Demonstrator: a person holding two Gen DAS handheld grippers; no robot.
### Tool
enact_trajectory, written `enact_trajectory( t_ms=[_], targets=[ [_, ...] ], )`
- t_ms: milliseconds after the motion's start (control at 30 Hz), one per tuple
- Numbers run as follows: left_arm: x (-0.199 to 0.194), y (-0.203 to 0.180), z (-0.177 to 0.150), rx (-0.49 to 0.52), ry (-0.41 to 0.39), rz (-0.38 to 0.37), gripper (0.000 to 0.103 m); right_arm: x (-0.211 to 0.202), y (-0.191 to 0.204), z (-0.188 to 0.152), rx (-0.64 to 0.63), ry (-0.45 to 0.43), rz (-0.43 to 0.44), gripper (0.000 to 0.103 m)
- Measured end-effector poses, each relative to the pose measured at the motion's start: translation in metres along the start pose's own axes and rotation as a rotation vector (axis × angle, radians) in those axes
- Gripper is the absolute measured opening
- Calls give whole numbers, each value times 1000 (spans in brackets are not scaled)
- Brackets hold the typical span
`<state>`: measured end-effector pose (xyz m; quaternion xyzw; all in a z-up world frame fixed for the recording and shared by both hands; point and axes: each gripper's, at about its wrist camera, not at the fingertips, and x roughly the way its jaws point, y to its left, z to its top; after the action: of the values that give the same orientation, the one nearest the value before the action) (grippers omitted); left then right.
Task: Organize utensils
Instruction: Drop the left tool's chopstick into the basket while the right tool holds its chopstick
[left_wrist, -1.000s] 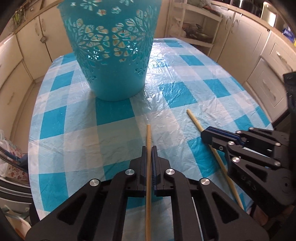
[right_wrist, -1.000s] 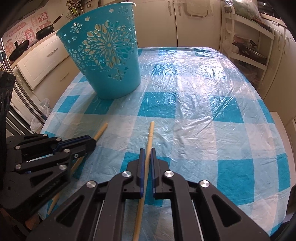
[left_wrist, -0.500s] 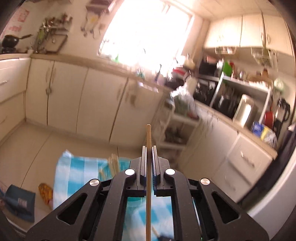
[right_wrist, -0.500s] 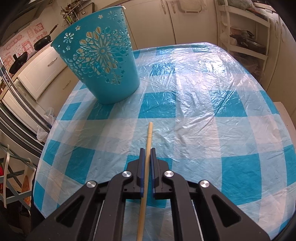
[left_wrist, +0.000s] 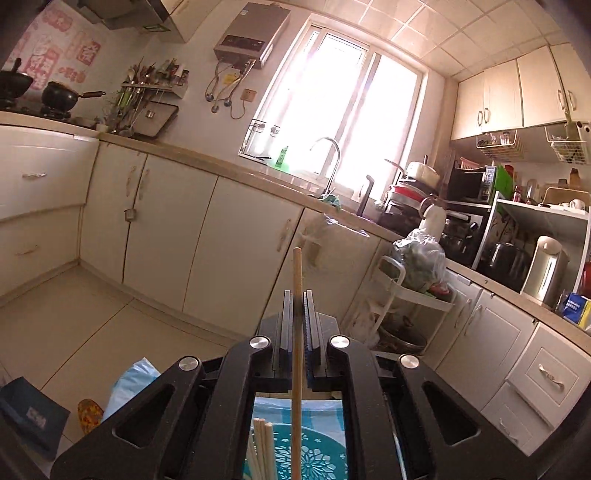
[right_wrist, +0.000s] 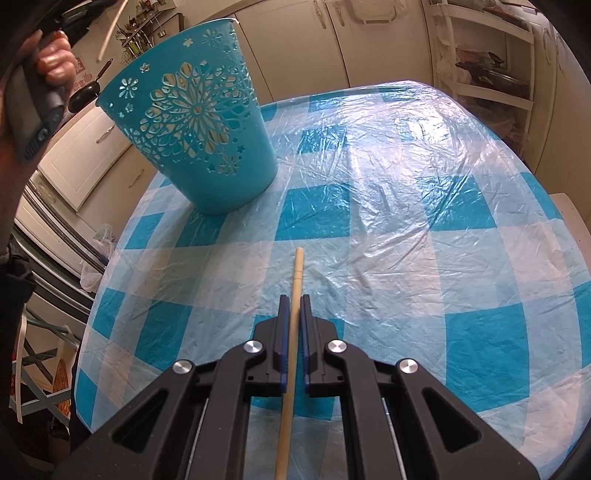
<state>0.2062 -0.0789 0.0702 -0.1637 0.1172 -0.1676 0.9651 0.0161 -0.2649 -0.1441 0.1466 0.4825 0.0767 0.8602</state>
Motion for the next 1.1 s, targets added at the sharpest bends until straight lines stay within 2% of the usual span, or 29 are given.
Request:
enact_trajectory(
  t_ms=[300,400,467,533,567,700,833,900,967,1033,1100],
  targets=[
    [-3,6,-32,80,96,47,5,-1,-2,0,8,-2,2,6],
    [-9,14,-39,88,142,56,12,-4,-3,0,17,-13,11,6],
    [-18,20,-41,90,153,68,25,-10,-4,2,33,-35,41,5],
    [-31,27,-41,82,152,86,47,-19,-4,5,45,-74,89,5],
    [-38,31,-41,77,149,93,53,-24,-2,8,46,-94,106,5],
    [-66,49,-41,53,152,119,65,-45,6,17,37,-182,164,5],
    [-88,68,-45,12,159,140,73,-54,7,21,53,-211,202,4],
    [-95,74,-49,2,169,148,75,-53,7,22,41,-193,162,4],
    [-103,81,-55,-7,182,154,77,-44,8,21,18,-136,103,6],
    [-108,87,-61,-15,195,159,79,-33,8,17,-10,-88,29,27],
    [-110,92,-68,-25,215,162,79,-23,10,13,-31,-57,-18,28]
  ],
)
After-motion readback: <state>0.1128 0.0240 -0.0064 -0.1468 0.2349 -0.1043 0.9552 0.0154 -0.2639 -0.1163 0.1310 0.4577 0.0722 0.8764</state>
